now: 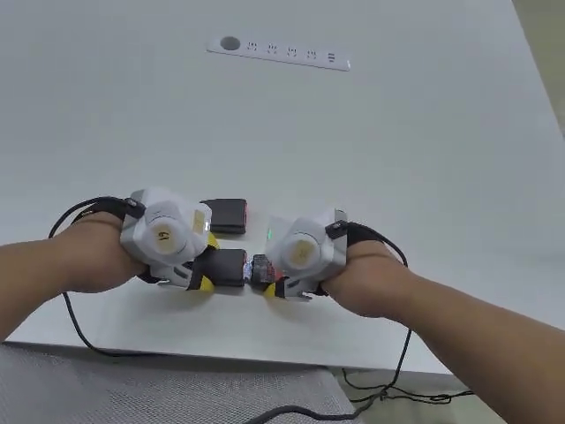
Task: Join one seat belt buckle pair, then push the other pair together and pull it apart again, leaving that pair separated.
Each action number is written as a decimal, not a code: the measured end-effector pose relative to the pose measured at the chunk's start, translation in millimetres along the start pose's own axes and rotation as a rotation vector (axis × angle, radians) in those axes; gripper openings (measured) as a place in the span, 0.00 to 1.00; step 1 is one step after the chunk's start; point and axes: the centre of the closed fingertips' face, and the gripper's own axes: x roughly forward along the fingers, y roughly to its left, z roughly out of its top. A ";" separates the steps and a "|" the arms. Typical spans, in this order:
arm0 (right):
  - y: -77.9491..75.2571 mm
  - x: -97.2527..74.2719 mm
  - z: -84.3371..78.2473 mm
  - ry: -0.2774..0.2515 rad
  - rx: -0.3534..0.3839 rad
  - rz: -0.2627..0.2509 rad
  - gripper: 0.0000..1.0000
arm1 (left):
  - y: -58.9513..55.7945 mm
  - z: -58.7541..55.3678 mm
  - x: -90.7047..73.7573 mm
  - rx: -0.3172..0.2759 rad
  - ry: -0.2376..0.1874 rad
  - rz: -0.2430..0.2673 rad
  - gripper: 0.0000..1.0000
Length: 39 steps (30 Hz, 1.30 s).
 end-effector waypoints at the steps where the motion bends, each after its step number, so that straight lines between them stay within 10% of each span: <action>1: 0.0 0.2 -0.1 0.005 -0.014 -0.002 0.29 | -1.5 -1.2 -0.2 0.004 -0.005 0.002 0.33; 39: 5.7 1.9 1.2 0.005 -0.007 0.021 0.31 | -4.5 -3.7 -1.1 0.000 0.012 -0.002 0.33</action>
